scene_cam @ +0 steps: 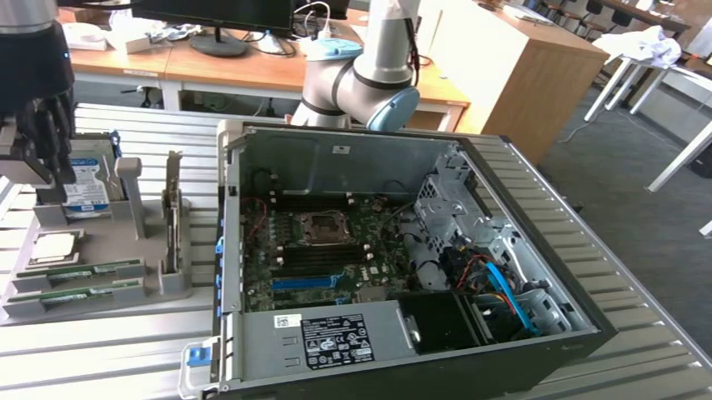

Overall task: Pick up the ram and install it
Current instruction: 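Pick up the ram and move it above insertion slot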

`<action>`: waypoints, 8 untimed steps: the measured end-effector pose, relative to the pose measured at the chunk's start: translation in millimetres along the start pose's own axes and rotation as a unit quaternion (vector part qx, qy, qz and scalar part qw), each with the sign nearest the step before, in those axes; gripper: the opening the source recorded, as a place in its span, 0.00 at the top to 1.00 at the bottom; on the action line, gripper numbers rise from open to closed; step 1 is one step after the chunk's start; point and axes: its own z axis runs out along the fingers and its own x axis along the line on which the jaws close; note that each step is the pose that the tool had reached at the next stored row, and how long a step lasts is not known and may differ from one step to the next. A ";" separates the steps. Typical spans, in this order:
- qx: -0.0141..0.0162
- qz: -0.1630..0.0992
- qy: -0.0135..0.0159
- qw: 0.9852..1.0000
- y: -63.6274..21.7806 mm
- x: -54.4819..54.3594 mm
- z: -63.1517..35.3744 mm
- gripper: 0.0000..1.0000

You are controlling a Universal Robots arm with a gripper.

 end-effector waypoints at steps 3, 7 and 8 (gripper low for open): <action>0.000 0.000 0.000 1.000 -0.2 -0.1 5.2 0.63; 0.000 0.000 0.000 1.000 -0.4 -0.2 12.5 0.63; 0.000 0.000 0.000 1.000 -0.4 -0.2 14.3 0.63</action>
